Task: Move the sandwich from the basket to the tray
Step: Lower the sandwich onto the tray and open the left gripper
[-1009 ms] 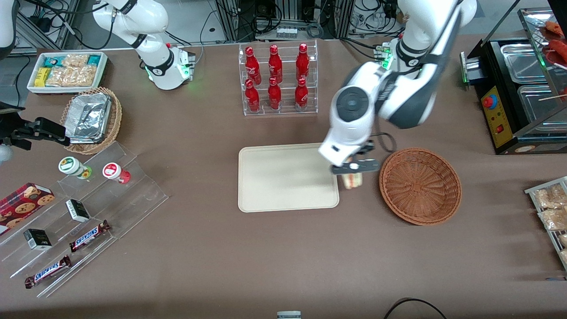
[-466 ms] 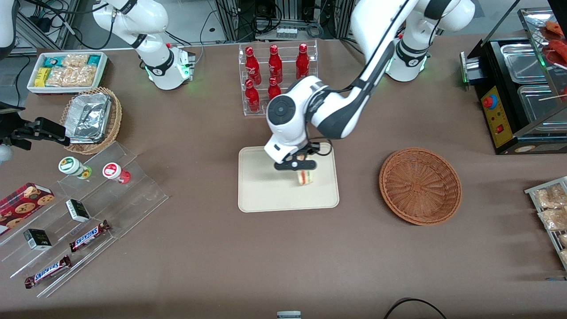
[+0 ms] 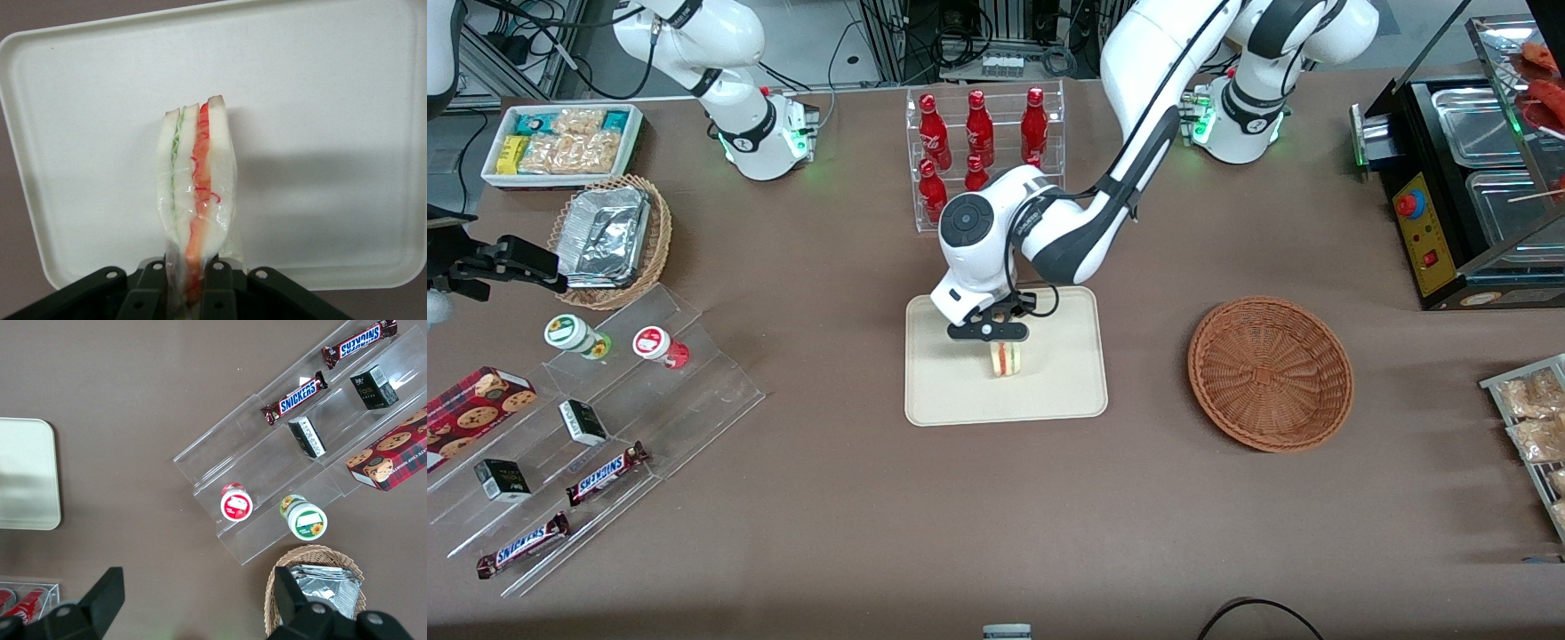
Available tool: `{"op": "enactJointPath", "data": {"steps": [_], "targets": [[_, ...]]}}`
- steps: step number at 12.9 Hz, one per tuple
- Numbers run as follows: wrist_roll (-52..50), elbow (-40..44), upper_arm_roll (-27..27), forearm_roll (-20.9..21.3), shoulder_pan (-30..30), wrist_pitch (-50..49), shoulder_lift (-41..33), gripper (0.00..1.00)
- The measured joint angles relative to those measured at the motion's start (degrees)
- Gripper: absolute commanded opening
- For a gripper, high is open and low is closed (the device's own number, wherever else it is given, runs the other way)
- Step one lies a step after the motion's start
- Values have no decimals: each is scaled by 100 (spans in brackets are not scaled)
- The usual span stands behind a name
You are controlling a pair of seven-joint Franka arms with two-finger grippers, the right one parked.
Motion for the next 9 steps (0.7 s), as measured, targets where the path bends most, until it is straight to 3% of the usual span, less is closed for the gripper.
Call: {"op": "enactJointPath", "data": {"steps": [6, 7, 8, 9], "targets": [[0, -7, 4, 165, -52, 249, 264, 0], [0, -7, 6, 169, -57, 252, 283, 15], [0, -7, 6, 173, -58, 255, 296, 88], [0, -7, 6, 175, -59, 258, 301, 100]]}}
